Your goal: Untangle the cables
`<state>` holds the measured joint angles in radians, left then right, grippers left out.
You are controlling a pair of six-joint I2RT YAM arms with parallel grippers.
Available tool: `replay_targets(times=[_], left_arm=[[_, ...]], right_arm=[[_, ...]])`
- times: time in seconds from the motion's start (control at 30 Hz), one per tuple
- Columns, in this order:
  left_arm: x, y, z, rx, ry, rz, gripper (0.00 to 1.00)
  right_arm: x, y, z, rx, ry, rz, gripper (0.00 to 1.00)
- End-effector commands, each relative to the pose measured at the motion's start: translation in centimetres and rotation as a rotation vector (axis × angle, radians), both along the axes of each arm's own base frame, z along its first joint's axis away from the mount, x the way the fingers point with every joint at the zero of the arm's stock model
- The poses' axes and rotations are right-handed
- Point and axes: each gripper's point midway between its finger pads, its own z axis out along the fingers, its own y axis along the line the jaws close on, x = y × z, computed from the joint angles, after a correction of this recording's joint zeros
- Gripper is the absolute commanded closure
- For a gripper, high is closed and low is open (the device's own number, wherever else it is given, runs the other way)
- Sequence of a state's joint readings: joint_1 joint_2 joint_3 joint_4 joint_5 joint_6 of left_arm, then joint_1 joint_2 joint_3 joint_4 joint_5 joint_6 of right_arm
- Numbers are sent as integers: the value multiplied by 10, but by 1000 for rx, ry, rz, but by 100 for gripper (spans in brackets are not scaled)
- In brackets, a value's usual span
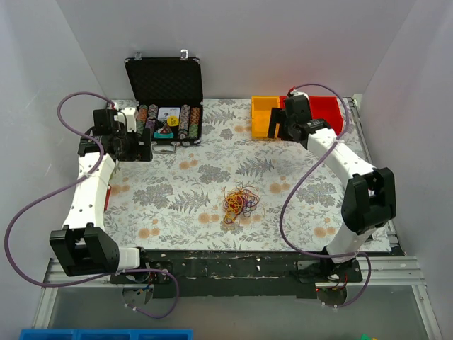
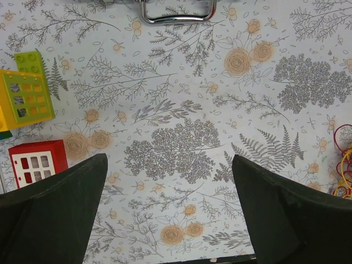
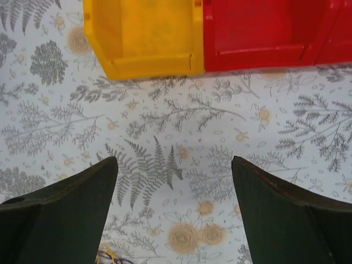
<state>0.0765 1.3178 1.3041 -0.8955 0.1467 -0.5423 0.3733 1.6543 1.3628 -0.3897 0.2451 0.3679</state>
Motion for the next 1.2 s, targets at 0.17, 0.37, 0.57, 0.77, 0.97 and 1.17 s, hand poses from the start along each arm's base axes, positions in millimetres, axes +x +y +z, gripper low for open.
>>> replay_targets(times=[0.17,0.37,0.57,0.77,0.97,1.17], left_arm=[[14,-14,1,-71,-21,-54,2],[13,-29,-5,-133,13,-129,2],[20,-35,-14,-164,59,-146,2],[19,-41,-20,-196,82,-170,2],[21,-39,-27,-187,93,-174,2],[22,-39,-25,-190,83,-171,2]], right_arm=[[83,-13,8,-59,-18,-125,7],[135,-21,-15,-135,-28,-184,9],[159,-27,-39,-81,-50,-196,14],[169,-32,-64,-84,-33,-193,19],[164,-30,-87,-76,7,-168,52],[138,-26,-102,-23,70,-174,69]])
